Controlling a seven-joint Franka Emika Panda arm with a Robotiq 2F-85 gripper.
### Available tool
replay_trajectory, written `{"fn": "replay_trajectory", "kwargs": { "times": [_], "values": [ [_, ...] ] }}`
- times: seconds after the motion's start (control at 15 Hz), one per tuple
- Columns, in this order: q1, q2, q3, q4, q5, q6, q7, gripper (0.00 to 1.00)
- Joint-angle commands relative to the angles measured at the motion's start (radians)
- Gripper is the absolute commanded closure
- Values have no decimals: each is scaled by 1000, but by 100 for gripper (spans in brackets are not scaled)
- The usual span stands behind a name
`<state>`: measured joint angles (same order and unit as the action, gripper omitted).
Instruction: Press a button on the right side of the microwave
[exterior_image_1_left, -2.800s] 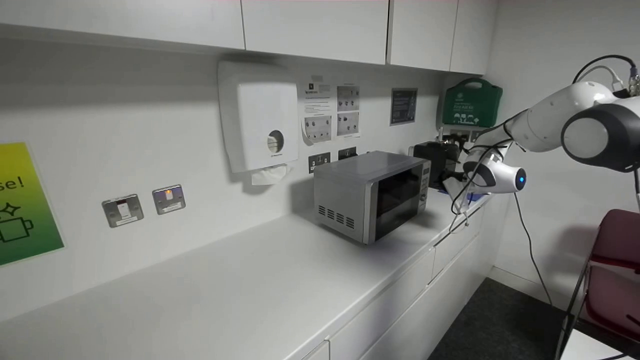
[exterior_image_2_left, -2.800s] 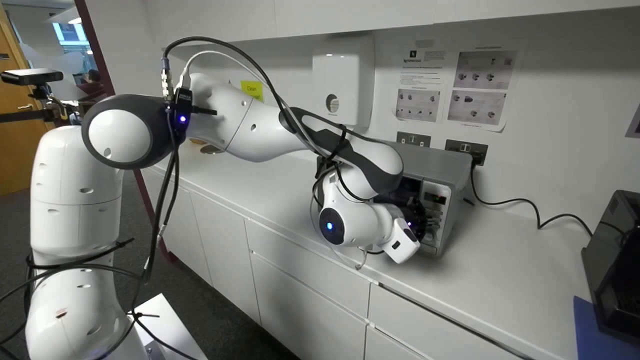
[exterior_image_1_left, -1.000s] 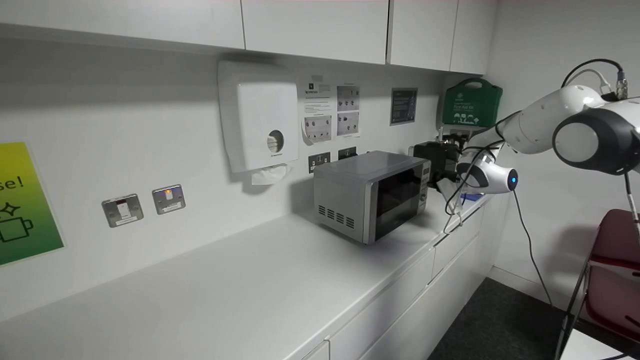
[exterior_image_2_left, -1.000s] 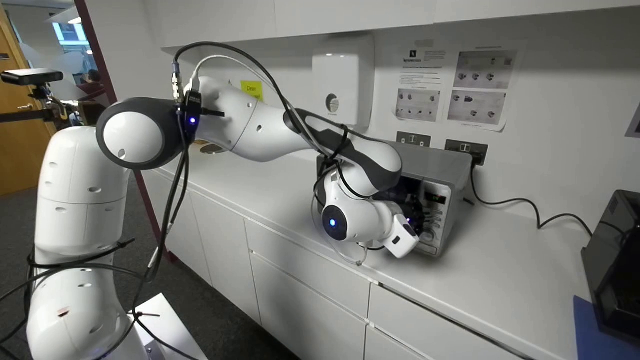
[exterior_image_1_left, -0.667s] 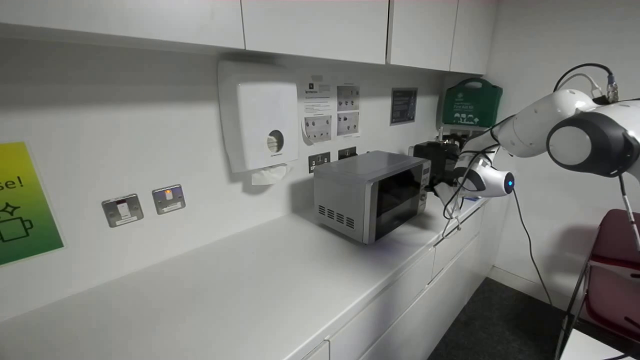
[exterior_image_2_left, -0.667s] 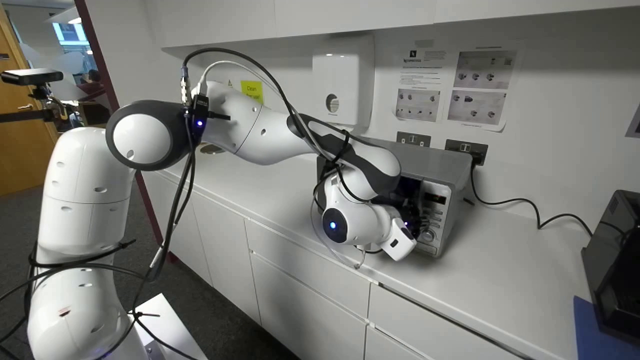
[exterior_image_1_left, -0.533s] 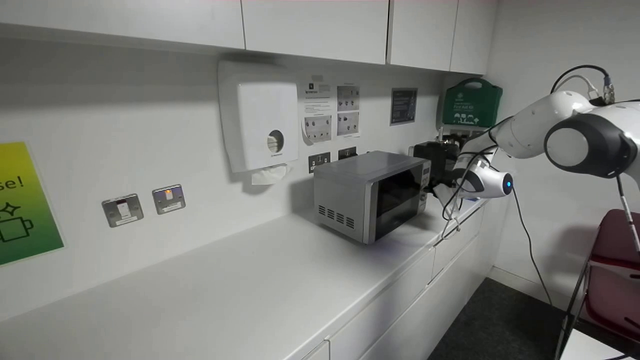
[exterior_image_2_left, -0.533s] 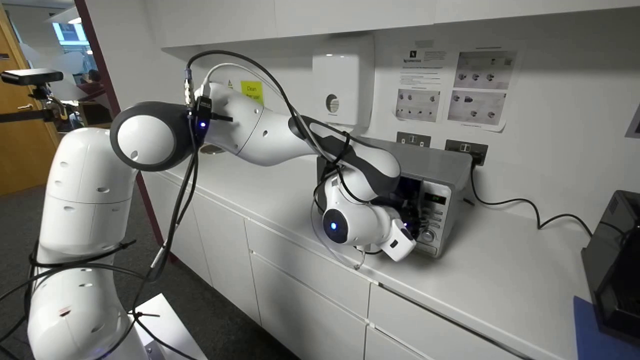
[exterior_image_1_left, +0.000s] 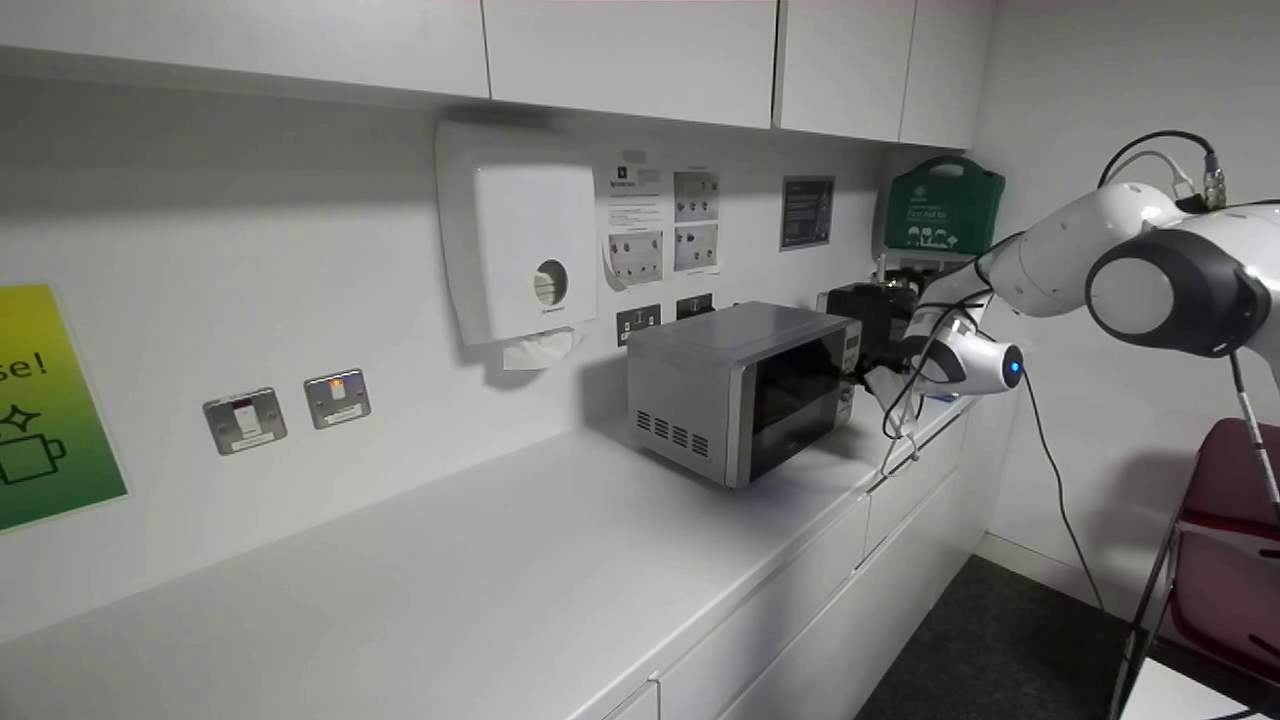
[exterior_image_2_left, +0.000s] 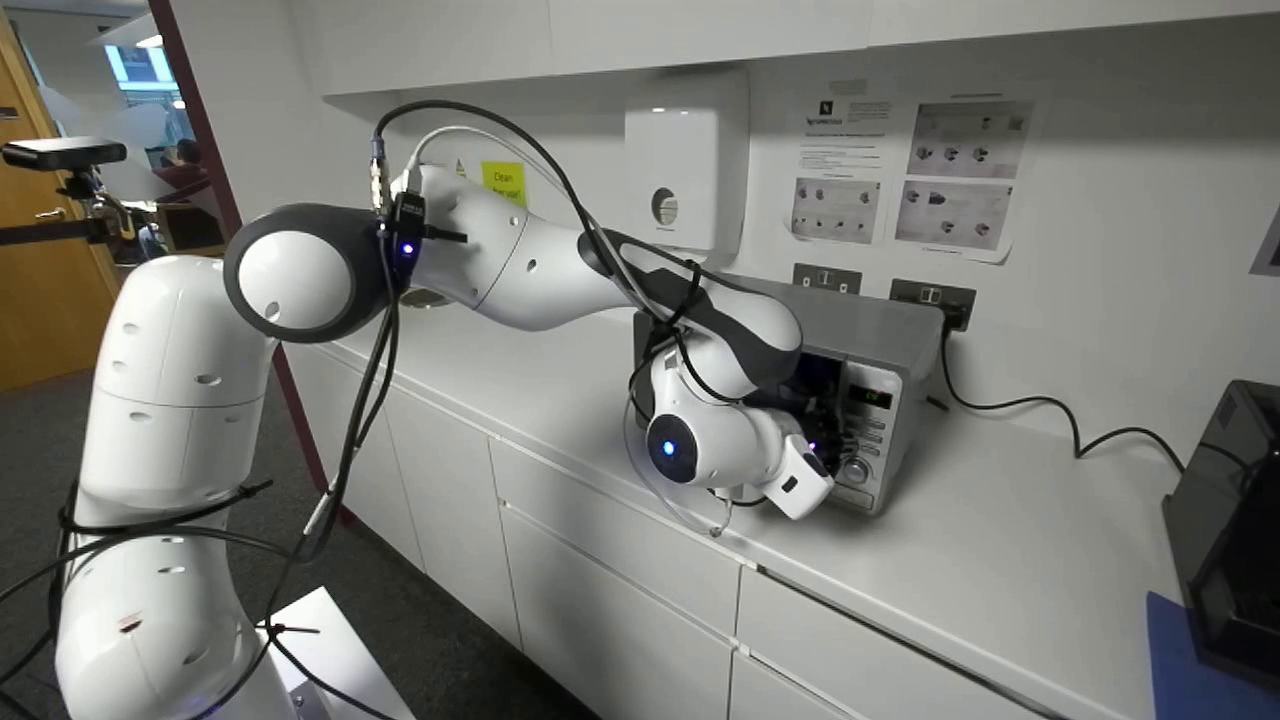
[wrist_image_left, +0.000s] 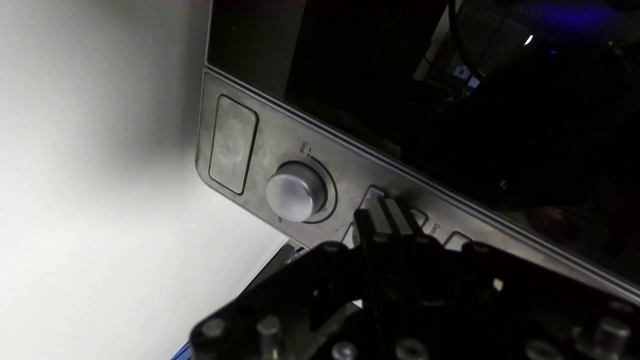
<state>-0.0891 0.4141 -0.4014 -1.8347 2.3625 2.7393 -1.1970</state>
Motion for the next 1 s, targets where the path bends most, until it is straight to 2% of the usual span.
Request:
{"fn": "replay_trajectory", "kwargs": {
  "times": [0.0, 0.93],
  "values": [
    [6, 5, -2, 38, 19, 20, 0, 100],
    [7, -35, -1, -22, 11, -7, -13, 100]
  ]
}}
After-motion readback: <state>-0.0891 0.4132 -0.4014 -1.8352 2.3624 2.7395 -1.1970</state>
